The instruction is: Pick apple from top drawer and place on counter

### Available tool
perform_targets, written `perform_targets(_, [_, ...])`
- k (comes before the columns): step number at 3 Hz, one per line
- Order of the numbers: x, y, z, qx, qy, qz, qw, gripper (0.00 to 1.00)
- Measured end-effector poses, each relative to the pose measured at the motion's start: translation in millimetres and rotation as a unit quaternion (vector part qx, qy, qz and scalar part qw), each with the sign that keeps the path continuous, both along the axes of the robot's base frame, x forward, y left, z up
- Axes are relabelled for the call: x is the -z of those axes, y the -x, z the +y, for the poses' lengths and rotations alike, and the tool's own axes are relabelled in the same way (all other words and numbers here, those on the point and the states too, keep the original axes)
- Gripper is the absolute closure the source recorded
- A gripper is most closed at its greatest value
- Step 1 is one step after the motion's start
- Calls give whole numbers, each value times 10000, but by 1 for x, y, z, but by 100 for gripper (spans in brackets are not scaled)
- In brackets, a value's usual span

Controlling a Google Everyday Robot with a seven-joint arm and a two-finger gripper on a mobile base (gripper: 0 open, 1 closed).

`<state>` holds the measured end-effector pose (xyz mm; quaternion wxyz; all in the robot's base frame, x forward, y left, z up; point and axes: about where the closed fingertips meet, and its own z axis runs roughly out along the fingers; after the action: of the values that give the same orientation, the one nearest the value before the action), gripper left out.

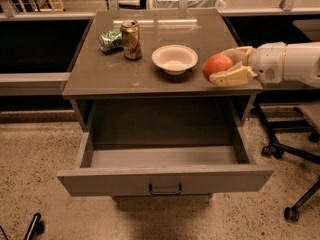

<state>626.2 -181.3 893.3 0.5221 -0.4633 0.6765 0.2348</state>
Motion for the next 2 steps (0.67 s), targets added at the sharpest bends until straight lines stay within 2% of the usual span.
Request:
perform_targets(1, [-1, -30, 0, 377, 313, 179, 9986, 83])
perform_targets(2, [14, -54, 9, 654, 979, 534, 9916, 59])
